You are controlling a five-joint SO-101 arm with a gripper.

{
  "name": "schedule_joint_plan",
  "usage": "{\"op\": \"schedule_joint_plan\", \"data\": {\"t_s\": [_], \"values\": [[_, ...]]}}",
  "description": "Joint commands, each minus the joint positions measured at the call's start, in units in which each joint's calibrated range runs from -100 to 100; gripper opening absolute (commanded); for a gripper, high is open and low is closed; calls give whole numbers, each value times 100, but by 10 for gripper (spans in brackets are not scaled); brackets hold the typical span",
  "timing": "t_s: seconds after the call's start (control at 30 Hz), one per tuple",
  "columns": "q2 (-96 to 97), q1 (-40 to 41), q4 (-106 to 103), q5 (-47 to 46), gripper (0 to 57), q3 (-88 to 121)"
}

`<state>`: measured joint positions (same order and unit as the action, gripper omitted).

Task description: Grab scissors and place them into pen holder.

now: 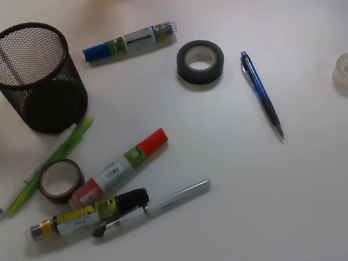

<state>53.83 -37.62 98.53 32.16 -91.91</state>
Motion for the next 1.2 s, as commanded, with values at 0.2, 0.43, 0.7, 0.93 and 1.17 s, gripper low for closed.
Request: {"op": "schedule_joint_plan", "data": {"t_s": [0.2,0.43,0.7,0.93,1.17], "values": [[-2940,1658,94,-44,2,-301],[-3331,2503,112,327,2,514],[-5269,1927,103,391,2,4653],[-7563,1919,-1069,405,2,7235],[-8668,2405,-4306,557,2,10659]]}}
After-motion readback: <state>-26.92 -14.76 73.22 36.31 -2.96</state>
